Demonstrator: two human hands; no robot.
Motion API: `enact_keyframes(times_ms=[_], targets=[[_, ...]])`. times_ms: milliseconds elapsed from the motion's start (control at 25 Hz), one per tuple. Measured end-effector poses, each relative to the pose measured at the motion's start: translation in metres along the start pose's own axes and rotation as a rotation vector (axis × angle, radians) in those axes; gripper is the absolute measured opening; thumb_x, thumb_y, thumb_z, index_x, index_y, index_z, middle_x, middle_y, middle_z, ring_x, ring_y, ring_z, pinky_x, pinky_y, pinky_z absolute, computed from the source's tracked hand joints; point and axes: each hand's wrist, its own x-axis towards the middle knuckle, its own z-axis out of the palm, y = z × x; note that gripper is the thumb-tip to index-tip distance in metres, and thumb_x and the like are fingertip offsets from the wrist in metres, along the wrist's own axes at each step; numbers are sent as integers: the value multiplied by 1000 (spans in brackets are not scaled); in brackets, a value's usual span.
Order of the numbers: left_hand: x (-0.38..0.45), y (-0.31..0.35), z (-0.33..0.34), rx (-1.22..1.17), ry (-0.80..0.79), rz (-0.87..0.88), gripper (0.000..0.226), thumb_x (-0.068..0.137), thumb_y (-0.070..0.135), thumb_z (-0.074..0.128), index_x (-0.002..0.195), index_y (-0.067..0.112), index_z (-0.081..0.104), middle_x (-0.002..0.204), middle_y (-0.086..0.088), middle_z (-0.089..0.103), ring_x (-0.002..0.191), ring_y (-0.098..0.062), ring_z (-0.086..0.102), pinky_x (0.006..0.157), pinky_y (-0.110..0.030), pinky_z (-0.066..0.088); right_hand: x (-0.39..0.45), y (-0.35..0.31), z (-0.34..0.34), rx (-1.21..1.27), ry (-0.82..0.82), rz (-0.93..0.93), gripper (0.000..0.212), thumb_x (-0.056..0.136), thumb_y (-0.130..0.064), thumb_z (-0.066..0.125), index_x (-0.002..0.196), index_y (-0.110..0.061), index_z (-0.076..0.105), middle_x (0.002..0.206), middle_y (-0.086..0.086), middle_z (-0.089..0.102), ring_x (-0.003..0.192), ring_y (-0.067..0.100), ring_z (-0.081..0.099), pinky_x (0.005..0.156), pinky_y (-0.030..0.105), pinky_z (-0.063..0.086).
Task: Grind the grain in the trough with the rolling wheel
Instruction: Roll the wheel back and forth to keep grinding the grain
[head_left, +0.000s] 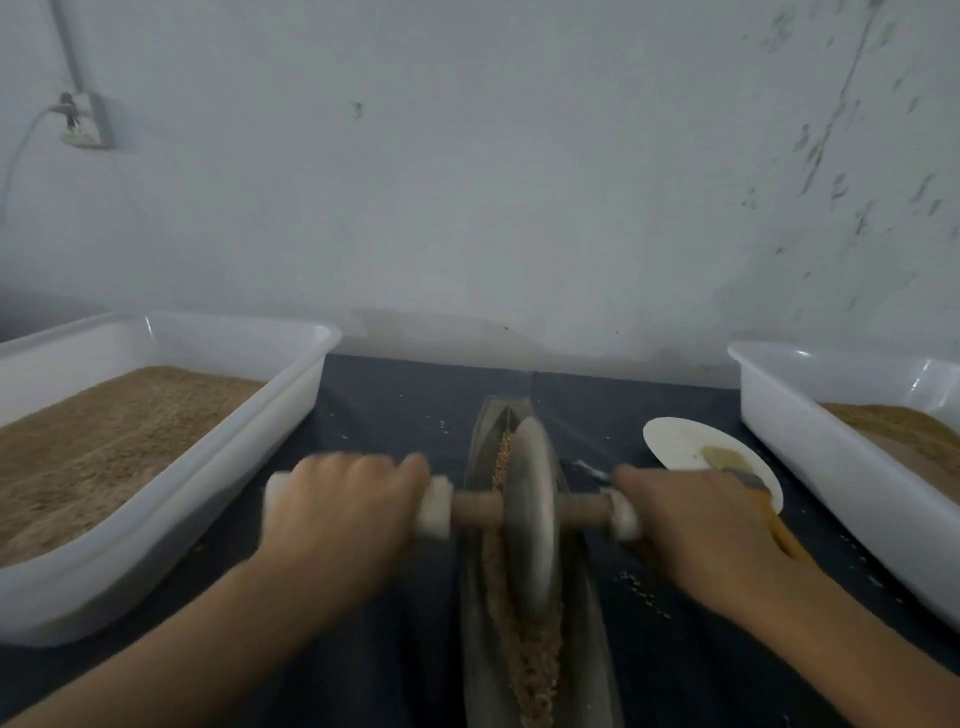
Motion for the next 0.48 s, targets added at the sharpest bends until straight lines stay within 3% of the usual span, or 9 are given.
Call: enact_keyframes(times_ms=[80, 160, 320, 400, 480], targets=[[50, -3, 13, -19, -24, -54, 24, 84, 42, 60, 90, 31, 39, 81, 9, 55, 69, -13, 53, 59, -29, 32, 39, 6, 14, 5, -2, 134, 32, 80, -42, 64, 83, -34, 33, 84, -7, 61, 73, 17, 58, 56, 31, 34], [80, -4, 16, -6, 23, -81, 19, 87, 35, 57, 89, 28, 40, 90, 5, 62, 74, -19, 56, 62, -32, 34, 66, 7, 21, -26, 32, 187, 25, 85, -43, 61, 92, -29, 41, 93, -4, 63, 82, 24, 60, 60, 33, 35], [37, -2, 8, -83, 18, -16, 27, 83, 38, 62, 89, 30, 37, 85, 9, 57, 73, -15, 55, 62, -30, 35, 21, 0, 7, 45, -42, 106, 24, 84, -42, 62, 91, -32, 41, 87, -9, 60, 78, 15, 59, 61, 32, 39], [-10, -2, -4, -103, 98, 112, 39, 67, 39, 76, 83, 32, 41, 70, 11, 47, 59, -11, 46, 54, -26, 30, -23, -7, -10, 34, 35, -41, 40, 61, -42, 78, 77, -36, 42, 66, -12, 53, 58, 7, 54, 46, 24, 28], [-46, -1, -22, -136, 265, 229, 48, 42, 29, 83, 69, 28, 44, 55, 10, 38, 43, -13, 39, 47, -22, 11, -50, -14, -28, 62, 208, -110, 58, 27, -39, 85, 60, -32, 39, 47, -10, 39, 37, 10, 46, 42, 18, 8]])
